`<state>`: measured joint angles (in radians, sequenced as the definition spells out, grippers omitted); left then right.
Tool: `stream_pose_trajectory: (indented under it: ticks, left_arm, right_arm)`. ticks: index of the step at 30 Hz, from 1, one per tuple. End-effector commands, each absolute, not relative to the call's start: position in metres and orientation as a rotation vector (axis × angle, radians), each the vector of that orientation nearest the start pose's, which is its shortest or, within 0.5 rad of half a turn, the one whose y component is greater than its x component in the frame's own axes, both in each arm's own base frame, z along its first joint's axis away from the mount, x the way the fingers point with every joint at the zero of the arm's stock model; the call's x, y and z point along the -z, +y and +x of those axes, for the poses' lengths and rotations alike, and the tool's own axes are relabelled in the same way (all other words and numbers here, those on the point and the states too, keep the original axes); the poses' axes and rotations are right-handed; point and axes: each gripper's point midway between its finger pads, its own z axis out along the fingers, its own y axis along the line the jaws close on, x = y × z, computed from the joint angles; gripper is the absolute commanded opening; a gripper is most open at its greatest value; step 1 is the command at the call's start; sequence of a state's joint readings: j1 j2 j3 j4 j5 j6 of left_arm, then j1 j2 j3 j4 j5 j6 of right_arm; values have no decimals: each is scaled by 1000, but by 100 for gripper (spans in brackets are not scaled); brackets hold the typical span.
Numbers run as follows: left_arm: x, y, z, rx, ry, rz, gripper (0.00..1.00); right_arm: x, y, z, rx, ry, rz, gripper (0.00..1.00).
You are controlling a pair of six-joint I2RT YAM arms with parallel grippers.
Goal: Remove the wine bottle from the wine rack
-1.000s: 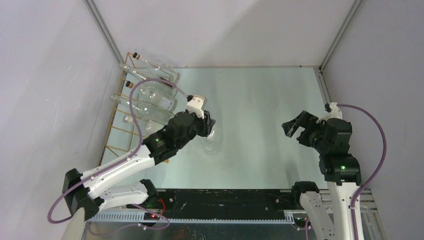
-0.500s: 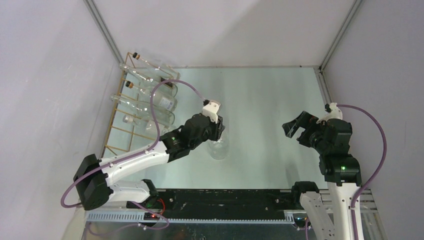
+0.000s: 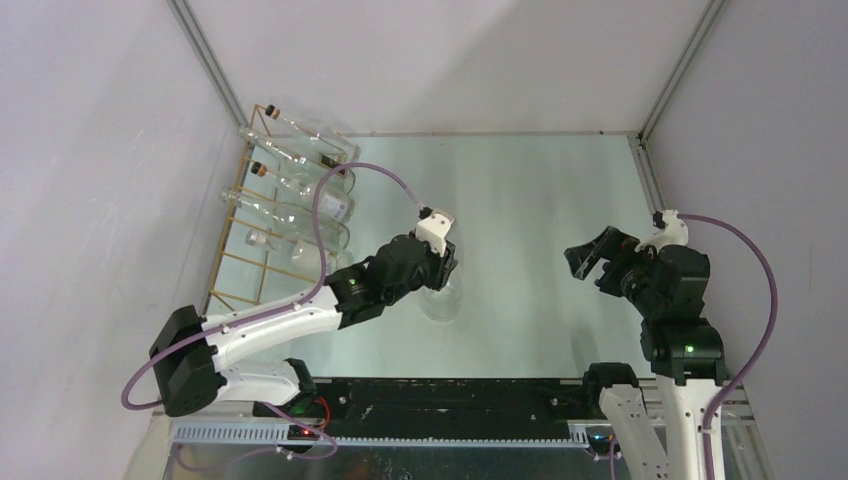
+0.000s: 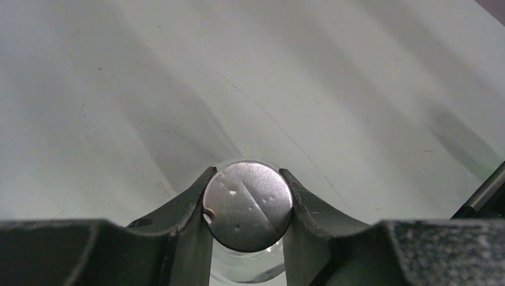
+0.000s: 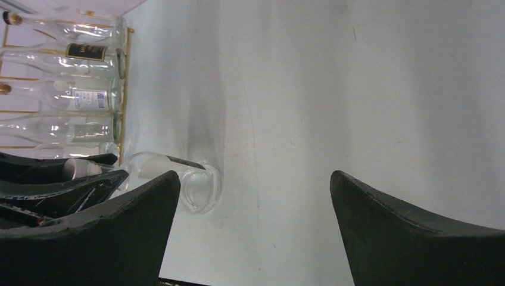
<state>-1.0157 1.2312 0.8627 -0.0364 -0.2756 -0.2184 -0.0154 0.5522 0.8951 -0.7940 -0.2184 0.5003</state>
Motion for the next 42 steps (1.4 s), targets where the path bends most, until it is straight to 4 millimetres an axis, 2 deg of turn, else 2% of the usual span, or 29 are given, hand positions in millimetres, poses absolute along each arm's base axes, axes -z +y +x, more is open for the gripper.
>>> stream_pose_trajectory:
  ticks: [1,2,6,11,18,20,21,22,23,26,28,30,31,32,33,34,35,36,37,38,39,40,41,42]
  left_arm:
    - [-245,-317,249,609,1761,472,38]
    - [-245,-315,248,609,1760,467,43]
    - [-244,-312,247,601,1768,467,47]
    - [-244,-306,248,577,1787,446,65]
    - [-254,-297,248,541,1795,432,81]
    - [-272,-292,249,537,1782,401,88]
    - [-291,-290,252,541,1758,370,93]
    - [-296,-286,252,526,1764,365,96]
    - [-311,-284,251,530,1751,356,99]
    - [-338,-272,254,506,1734,323,100]
    - [-350,-259,257,503,1752,281,100]
    - [-351,-235,269,500,1796,191,100]
    - [-343,-226,270,490,1831,173,100]
    - [-345,-209,275,500,1836,104,100]
    - [-332,-199,276,478,1869,80,100]
    - [-337,-180,277,475,1855,4,100]
    - [-327,-170,275,454,1875,-16,100]
    - [-334,-154,271,443,1846,-58,100]
    - [-327,-147,268,415,1856,-65,100]
    - [-333,-131,263,381,1825,-95,100]
    - [-331,-117,257,336,1816,-121,100]
    - [-331,-109,254,308,1813,-129,100]
    - [-330,-97,248,268,1810,-145,100]
    - [-328,-91,245,250,1810,-154,100]
  right_arm:
    - [-270,57,209,-539,1939,314,100]
    - [-270,57,209,-539,1939,312,100]
    - [-267,60,209,-554,1958,315,100]
    - [-264,64,209,-586,1977,320,100]
    - [-259,59,209,-559,1993,360,100]
    - [-256,55,211,-539,2001,386,100]
    - [-252,55,212,-536,2018,404,100]
    - [-250,55,213,-539,2027,421,100]
    - [-245,55,215,-542,2048,435,100]
    - [-237,57,220,-558,2083,453,100]
    - [-235,63,221,-583,2093,407,100]
    - [-238,69,223,-618,2074,347,100]
    - [-242,75,225,-658,2050,312,100]
    - [-245,78,227,-676,2037,300,100]
    - [-250,82,230,-706,2021,295,97]
    - [-247,87,233,-722,2042,289,95]
    - [-251,98,233,-739,2050,245,93]
    - [-246,112,233,-750,2095,202,93]
    - [-251,112,239,-697,2087,200,93]
    - [-247,135,235,-714,2126,108,93]
    - [-255,137,240,-657,2104,94,94]
    - [-254,162,235,-679,2121,-1,94]
    - [-264,167,239,-649,2091,-21,95]
    - [-265,189,235,-671,2096,-101,95]
